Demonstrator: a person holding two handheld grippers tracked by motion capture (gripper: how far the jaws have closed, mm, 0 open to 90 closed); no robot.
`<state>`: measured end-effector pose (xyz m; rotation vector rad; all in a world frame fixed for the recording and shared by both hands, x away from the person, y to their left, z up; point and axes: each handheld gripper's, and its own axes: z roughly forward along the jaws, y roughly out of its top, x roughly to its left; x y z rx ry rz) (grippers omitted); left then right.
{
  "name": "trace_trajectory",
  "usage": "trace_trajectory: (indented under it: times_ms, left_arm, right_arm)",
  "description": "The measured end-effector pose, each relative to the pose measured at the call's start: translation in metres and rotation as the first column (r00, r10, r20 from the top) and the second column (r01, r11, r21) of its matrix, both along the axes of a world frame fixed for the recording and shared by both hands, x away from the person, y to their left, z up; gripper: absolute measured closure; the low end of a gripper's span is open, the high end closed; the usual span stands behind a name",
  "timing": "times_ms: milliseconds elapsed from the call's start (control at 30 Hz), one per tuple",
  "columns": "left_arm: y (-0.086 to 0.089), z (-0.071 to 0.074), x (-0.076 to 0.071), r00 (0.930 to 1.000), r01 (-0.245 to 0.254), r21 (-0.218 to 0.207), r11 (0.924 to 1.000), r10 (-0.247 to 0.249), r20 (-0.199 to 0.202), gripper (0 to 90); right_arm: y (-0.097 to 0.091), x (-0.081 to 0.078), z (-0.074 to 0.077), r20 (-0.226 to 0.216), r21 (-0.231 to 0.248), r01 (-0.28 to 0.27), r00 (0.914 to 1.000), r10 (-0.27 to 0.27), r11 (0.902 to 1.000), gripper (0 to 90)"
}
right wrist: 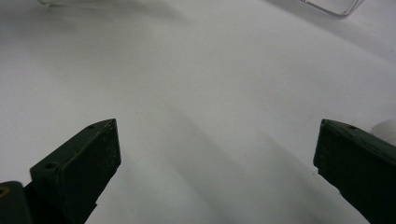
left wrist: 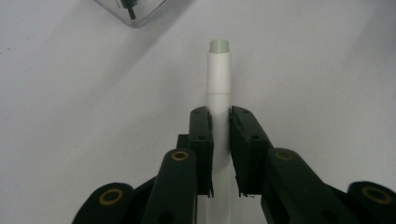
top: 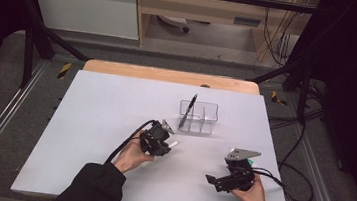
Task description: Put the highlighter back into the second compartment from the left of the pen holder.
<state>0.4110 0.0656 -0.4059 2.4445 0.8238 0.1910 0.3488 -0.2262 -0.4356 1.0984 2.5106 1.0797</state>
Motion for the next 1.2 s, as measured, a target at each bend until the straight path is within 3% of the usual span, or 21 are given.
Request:
trace_trajectory:
  times_ms: [167,367,600,900,1200]
  left_arm:
    - [0.003,0.006,-0.002,0.9998,-0.009,-0.015,0.9998,0.009,0.016,78.4]
    - [0.007,0.016,-0.004,0.9982,-0.024,-0.064,0.9977,0.028,0.053,78.3]
    - [0.009,0.027,-0.005,0.997,-0.032,-0.114,0.9929,0.039,0.067,78.3]
    - [0.007,0.043,-0.005,0.9924,-0.045,-0.177,0.9832,0.064,0.105,78.3]
    - [-0.001,0.061,-0.005,0.9813,-0.059,-0.242,0.9685,0.101,0.164,78.2]
  right_arm:
    - [0.0,0.0,0.0,0.001,-0.001,-0.001,1.0,0.001,1.0,1.3]
    - [0.0,0.0,0.0,0.0,0.0,0.0,1.0,0.0,1.0,1.3]
    - [0.0,0.0,0.0,0.001,0.0,-0.001,1.0,0.001,1.0,1.3]
    - [0.0,0.0,0.0,0.004,0.0,-0.003,1.0,0.003,1.0,1.3]
    - [-0.001,0.0,0.0,0.005,0.001,-0.003,1.0,0.003,1.0,1.3]
